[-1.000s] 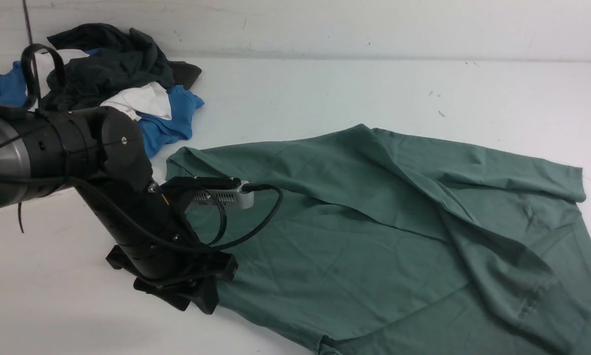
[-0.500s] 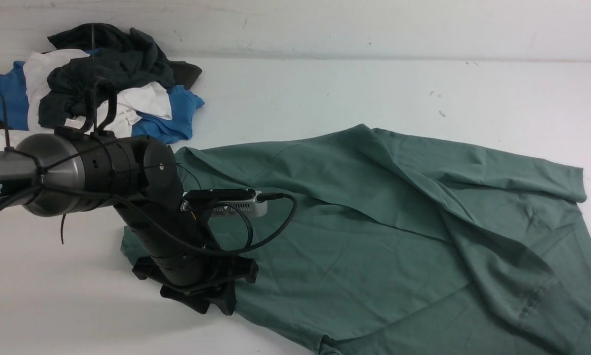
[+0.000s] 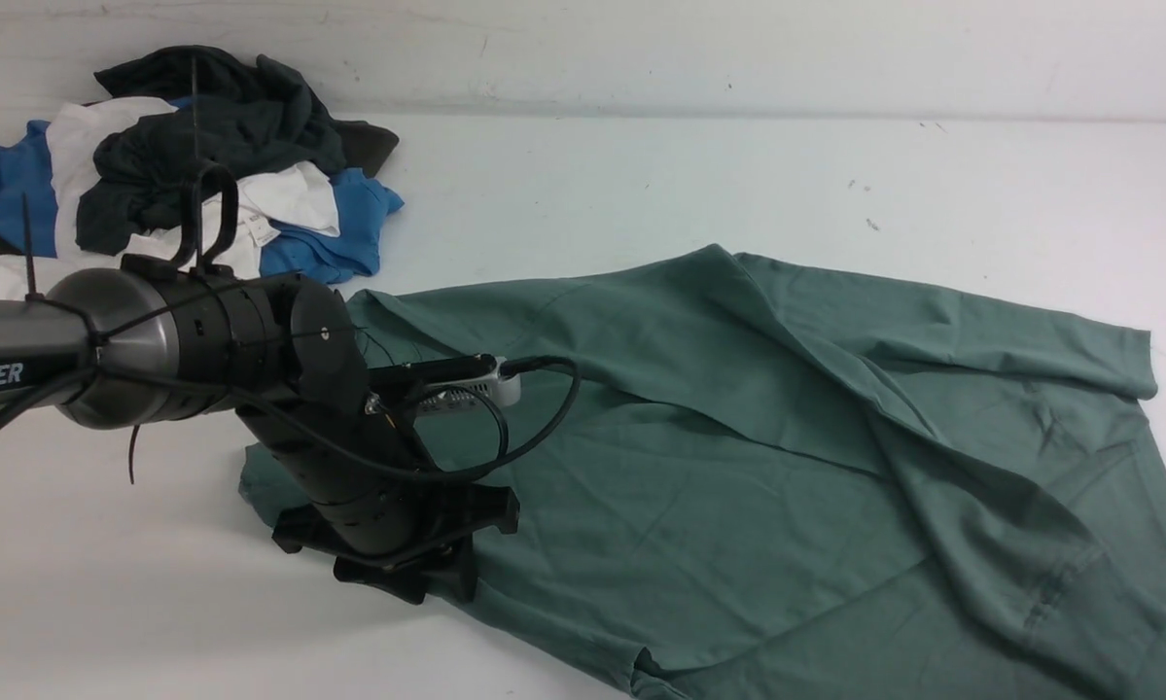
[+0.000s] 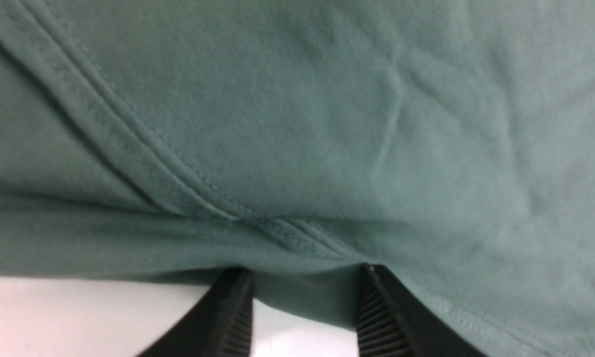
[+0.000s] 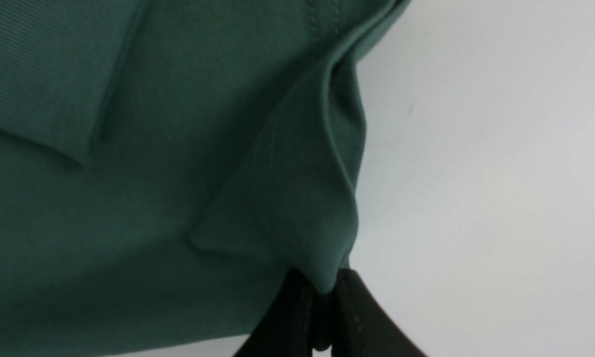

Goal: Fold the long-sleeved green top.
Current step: Use both arms simultaneously to clamp the lower edge of the clothing fabric, then use both arms to drag the lower edge of the fabric forward and fold it over the upper edge

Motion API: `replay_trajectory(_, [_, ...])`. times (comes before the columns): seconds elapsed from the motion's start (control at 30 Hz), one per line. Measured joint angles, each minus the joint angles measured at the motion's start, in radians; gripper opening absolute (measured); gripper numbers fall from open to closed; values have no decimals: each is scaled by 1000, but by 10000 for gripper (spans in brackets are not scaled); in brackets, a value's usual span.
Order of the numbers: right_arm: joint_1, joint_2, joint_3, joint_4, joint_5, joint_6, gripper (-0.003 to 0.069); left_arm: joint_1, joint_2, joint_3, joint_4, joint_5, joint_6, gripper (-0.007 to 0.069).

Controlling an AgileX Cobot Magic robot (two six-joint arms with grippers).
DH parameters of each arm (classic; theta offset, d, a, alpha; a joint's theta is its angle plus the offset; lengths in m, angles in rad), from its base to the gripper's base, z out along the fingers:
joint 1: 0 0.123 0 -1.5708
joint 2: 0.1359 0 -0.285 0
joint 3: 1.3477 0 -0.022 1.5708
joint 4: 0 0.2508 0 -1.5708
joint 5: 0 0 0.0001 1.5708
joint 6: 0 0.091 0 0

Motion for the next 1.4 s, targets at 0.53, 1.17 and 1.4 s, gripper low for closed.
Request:
replay_trajectory(0.53, [0, -244, 22, 0, 101, -4, 20, -1, -93, 75, 66, 77, 43, 10])
replay_trajectory(1.17, [0, -309, -322, 3, 240, -1, 20, -1, -374, -89, 59, 296, 43, 9])
replay_trajectory(1.4, [0, -60, -565, 62, 235, -16, 20, 53, -178, -321, 23, 300, 43, 9])
